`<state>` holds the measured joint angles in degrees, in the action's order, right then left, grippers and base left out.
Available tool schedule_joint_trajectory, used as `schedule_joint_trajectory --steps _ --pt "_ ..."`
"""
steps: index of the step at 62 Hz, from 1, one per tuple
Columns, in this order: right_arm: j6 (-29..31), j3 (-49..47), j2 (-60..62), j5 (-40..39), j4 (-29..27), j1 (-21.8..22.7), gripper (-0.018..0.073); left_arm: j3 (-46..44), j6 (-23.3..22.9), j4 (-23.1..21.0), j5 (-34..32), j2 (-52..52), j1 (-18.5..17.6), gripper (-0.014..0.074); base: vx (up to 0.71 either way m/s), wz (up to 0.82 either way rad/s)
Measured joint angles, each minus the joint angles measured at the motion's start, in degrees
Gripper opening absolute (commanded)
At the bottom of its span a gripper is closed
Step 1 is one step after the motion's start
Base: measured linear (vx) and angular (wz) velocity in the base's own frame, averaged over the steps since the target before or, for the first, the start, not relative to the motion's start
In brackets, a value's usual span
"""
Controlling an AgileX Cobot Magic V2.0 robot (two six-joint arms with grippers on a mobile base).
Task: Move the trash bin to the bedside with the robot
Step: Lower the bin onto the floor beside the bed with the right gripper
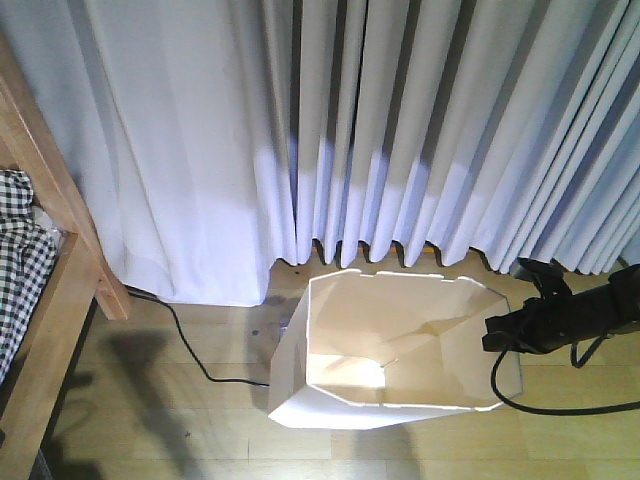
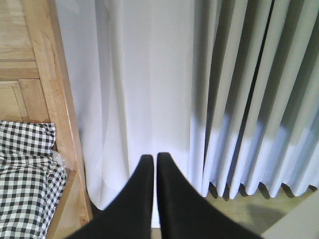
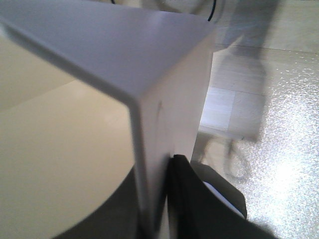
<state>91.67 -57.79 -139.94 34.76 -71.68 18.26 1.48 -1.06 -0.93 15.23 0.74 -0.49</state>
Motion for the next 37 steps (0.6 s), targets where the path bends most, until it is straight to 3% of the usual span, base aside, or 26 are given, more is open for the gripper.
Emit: schedule_joint_trajectory --steps 24,37 --pt "1.90 -6.00 -6.30 -13.51 -2.75 -3.87 0.0001 0.00 0.00 0.00 0.00 0.00 0.00 -0.0006 0.00 0.00" --pt "1.47 -13.13 -13.25 -15.33 -3.13 -6.78 0.0008 0.00 0.00 0.00 0.00 0.00 0.00 -0.0006 0.00 0.00"
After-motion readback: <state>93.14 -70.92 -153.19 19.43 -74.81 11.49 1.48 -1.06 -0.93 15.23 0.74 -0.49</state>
